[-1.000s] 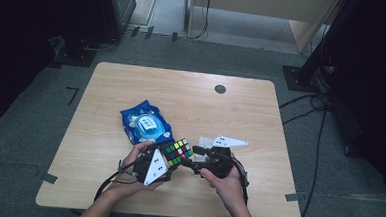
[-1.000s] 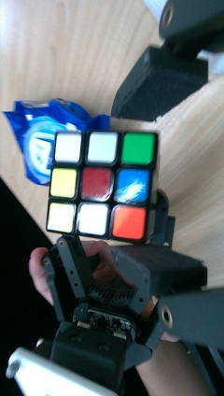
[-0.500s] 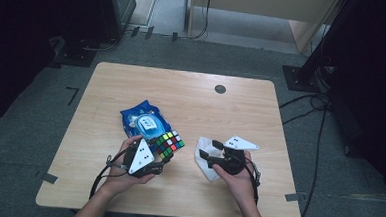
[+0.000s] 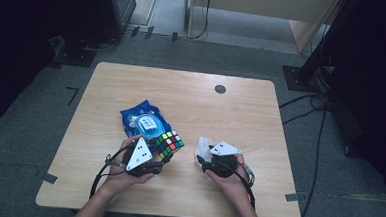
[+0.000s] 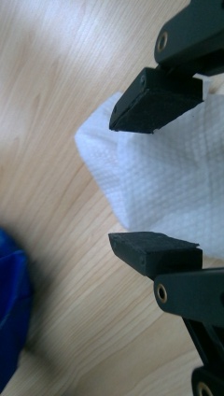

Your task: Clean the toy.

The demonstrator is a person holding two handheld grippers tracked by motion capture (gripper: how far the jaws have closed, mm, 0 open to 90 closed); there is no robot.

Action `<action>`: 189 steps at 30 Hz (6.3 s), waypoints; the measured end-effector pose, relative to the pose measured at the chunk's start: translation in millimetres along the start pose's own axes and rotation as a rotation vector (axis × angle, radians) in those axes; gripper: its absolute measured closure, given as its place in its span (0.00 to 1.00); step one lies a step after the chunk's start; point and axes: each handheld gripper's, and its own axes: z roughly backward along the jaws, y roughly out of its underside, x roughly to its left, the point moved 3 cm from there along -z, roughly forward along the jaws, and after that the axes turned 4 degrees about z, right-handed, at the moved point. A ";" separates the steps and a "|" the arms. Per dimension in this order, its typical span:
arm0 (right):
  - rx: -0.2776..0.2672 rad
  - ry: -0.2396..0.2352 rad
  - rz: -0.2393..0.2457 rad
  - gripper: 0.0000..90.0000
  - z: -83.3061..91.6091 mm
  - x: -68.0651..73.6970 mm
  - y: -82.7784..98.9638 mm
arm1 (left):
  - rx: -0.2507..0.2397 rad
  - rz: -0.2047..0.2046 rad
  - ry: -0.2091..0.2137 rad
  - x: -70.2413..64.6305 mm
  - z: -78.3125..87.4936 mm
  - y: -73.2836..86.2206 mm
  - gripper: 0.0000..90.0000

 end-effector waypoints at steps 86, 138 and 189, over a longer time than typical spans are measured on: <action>-0.254 -0.109 -0.140 0.97 45.0 21.5 -41.5 | -0.032 -0.060 0.105 -31.1 -3.7 -8.2 0.38; -0.246 -0.032 -0.194 0.98 44.4 -3.8 -24.4 | -0.069 -0.005 0.077 -14.2 6.1 -12.8 0.38; -0.549 -0.014 0.356 0.26 19.0 60.7 -37.4 | 0.004 0.249 0.134 2.5 3.3 -22.7 0.38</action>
